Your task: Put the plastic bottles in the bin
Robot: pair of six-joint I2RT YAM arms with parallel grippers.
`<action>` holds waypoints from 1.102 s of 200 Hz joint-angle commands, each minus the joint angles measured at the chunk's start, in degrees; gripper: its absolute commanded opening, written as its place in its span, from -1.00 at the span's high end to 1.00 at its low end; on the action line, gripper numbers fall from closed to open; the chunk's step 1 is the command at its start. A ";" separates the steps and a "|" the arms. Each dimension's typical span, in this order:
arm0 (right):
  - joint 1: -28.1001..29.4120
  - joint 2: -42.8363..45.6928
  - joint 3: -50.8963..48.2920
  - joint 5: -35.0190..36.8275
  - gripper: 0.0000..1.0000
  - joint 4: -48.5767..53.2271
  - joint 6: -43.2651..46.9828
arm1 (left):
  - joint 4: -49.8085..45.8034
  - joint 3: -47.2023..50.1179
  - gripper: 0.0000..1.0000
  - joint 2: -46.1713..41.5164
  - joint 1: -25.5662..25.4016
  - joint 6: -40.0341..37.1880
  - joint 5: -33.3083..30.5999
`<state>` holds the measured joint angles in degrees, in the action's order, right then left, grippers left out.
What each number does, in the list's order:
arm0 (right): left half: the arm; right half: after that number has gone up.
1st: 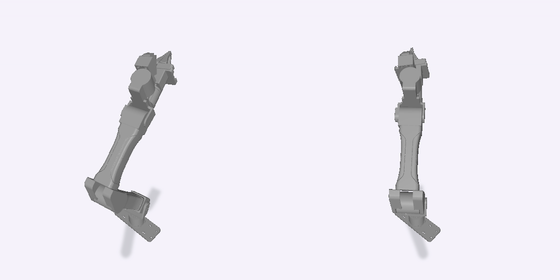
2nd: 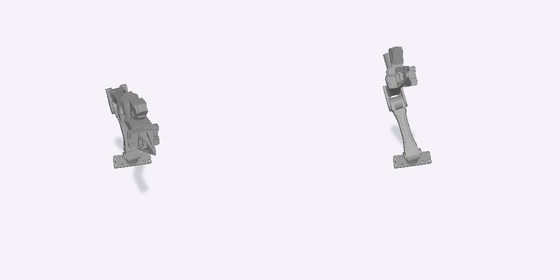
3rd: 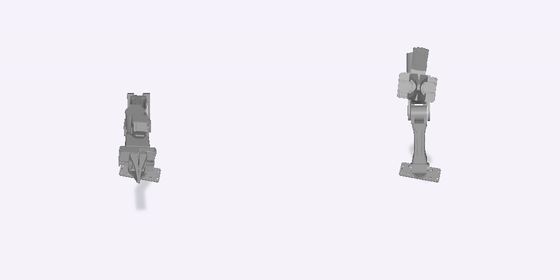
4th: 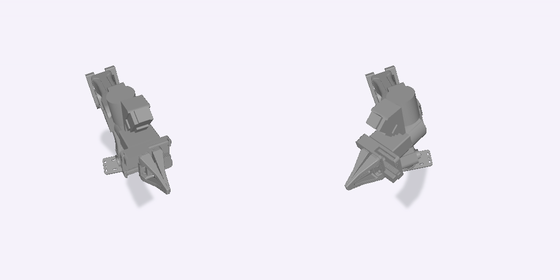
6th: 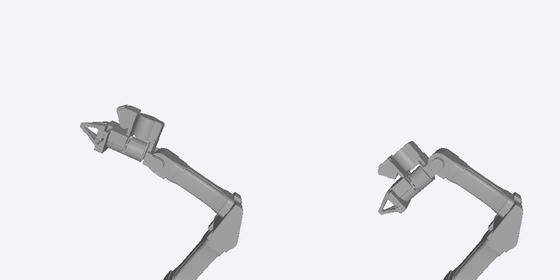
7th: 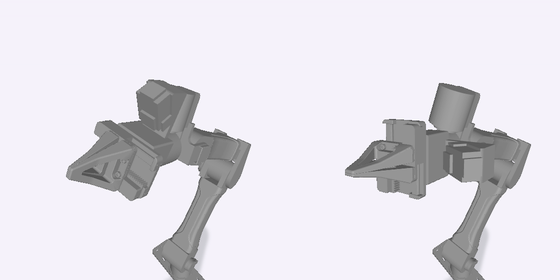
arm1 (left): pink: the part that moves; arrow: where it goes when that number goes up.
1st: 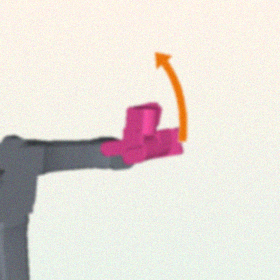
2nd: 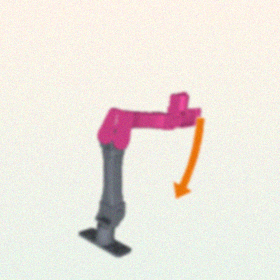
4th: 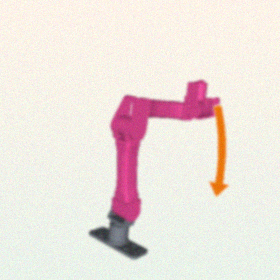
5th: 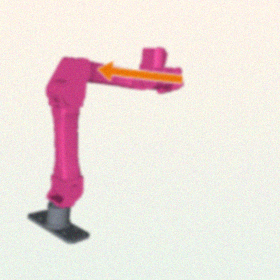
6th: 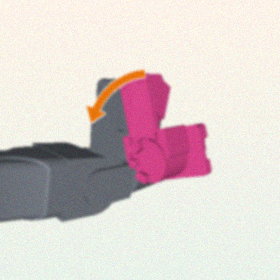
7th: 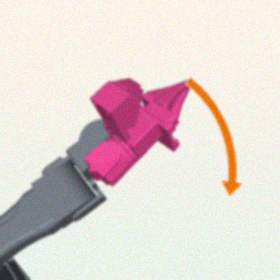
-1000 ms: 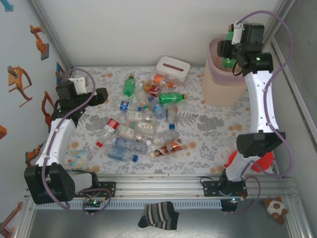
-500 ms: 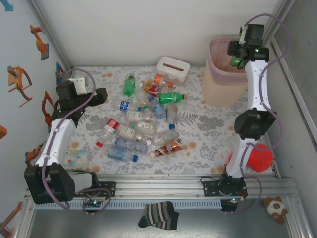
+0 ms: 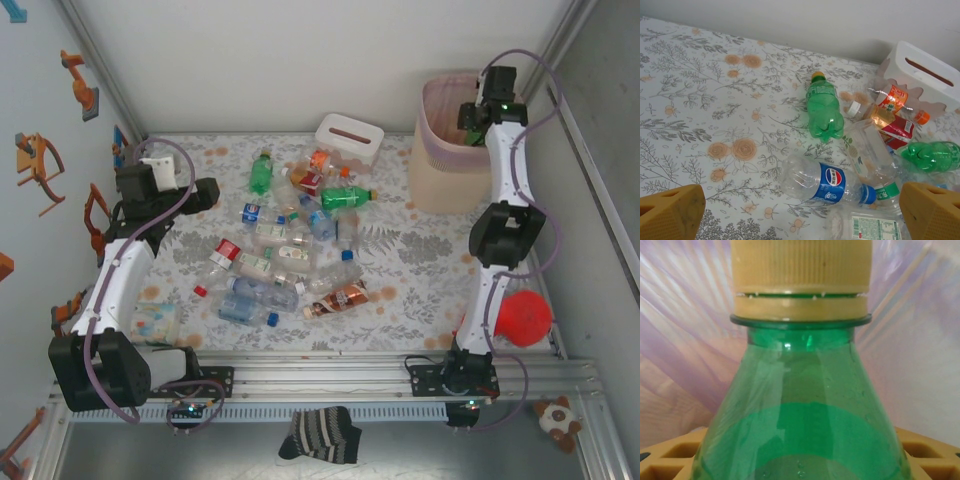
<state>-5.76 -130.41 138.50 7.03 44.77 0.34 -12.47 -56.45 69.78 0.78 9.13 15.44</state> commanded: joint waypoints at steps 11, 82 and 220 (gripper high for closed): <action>-0.30 -1.39 -1.18 4.16 -0.17 2.89 2.76 | -1.04 0.29 -0.99 -0.58 -0.50 -1.22 -0.64; -0.30 -3.12 -2.35 4.77 -0.30 6.38 3.01 | -1.16 0.42 -0.99 -0.70 -1.30 -1.44 -0.95; 0.09 11.75 -2.27 0.87 -0.55 7.26 -1.98 | -0.03 0.90 -1.00 -1.14 -1.30 -0.98 -0.52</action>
<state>-5.78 -124.97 136.11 9.54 50.76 0.80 -12.86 -55.75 69.54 -0.36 8.69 14.17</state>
